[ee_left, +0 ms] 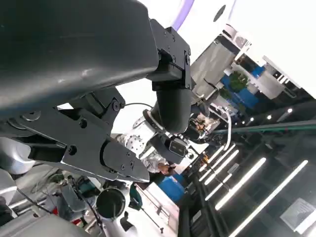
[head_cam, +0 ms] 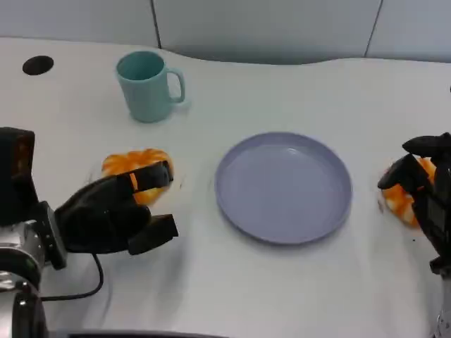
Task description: Grasp the bread from the table and place it into the plate.
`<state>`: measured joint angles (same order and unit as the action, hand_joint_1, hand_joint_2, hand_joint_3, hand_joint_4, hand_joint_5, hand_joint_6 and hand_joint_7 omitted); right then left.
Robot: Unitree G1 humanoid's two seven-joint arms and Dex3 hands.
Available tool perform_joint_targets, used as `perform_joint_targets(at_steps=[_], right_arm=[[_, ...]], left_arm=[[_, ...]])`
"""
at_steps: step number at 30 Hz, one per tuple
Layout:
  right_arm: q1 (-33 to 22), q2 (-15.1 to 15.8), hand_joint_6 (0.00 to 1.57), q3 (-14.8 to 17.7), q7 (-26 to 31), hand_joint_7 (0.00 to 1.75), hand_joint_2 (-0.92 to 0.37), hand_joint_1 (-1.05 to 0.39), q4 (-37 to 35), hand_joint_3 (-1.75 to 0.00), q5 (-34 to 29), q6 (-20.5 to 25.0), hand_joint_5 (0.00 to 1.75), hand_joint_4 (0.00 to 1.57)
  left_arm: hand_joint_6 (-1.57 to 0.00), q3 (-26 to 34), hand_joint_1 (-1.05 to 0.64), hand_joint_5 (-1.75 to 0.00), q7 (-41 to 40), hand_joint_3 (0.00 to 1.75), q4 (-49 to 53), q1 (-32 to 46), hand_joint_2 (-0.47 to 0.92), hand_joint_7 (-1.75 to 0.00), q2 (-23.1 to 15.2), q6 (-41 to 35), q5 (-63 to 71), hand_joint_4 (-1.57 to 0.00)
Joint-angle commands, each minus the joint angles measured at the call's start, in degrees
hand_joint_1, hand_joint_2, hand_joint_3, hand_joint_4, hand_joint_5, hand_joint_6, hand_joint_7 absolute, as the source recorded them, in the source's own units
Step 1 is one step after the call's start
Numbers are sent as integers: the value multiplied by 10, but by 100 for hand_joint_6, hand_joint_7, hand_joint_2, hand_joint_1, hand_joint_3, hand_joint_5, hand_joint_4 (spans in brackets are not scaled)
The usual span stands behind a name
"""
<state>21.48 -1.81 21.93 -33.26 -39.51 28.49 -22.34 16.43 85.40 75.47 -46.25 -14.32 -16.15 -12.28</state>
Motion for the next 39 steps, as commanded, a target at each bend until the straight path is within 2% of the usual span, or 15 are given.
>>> perform_joint_targets(at_steps=[1,2,3,4,7,8,9,11,14,18,20,23,27,31,39], right_arm=[[-1,10,73,2,-1,105,-92,-53,1,-2,3,-3,175,61],[-1,9,73,2,-1,104,-92,-52,2,-2,4,-3,175,62],[-1,10,73,3,-1,104,-92,-52,2,-2,4,-4,175,62],[-1,10,73,3,-1,105,-92,-52,1,-2,4,-5,175,62],[0,11,73,3,-2,105,-92,-52,0,-2,4,-5,175,63],[0,11,73,3,-2,105,-92,-52,0,-3,4,-5,175,63],[-1,10,73,3,1,105,-92,-52,3,-3,4,-1,175,63],[-1,11,74,3,4,105,-91,-52,6,-2,5,2,175,63],[-2,11,73,4,1,105,-91,-52,7,-2,7,4,175,62],[-2,10,73,3,1,106,-92,-52,7,-2,5,-1,175,62],[-2,10,72,3,3,106,-92,-52,8,-3,4,-2,175,63],[-3,9,72,3,4,107,-92,-52,9,-3,4,-2,175,63],[-3,10,72,2,3,109,-92,-53,10,-2,3,0,175,62],[-4,8,70,3,7,109,-92,-51,11,-3,3,0,175,62],[-1,8,71,3,1,107,-92,-52,6,-2,6,0,175,62]], left_arm=[[-71,10,-5,-175,-25,1,-12,-1,74,-164,-2,47,-8,-99],[-59,20,-22,-175,-45,1,-20,2,76,-170,2,79,-16,-84],[-55,32,-28,-175,-61,1,-33,4,77,-173,7,113,-27,-79],[-59,41,-40,-168,-70,1,-40,5,80,-145,10,135,-35,-59],[-73,54,-55,-140,-75,0,-55,5,84,-87,13,165,-56,-45],[-75,54,-56,-137,-76,0,-57,5,84,-81,14,168,-59,-45],[-77,60,-56,-135,-74,0,-82,5,85,-78,16,210,-71,-44],[-70,70,-77,-83,-79,4,-139,8,91,-40,21,279,-92,-40],[-69,62,-88,-44,-117,11,-213,27,92,-8,26,414,-83,-42],[-61,25,-90,-20,-233,10,-241,47,92,-1,11,613,4,-43],[-55,-1,-89,-15,-297,11,-218,45,92,0,-1,671,60,-41],[-49,-37,-90,-11,-374,15,-181,39,92,0,-16,709,117,-38],[-47,-97,-91,-10,-501,15,-129,26,92,0,-33,712,212,-38],[-46,-178,-92,-8,-646,15,-78,7,92,0,-40,661,321,-39],[-47,-309,-98,-8,-826,19,-30,-26,92,-1,-41,574,456,-46]])
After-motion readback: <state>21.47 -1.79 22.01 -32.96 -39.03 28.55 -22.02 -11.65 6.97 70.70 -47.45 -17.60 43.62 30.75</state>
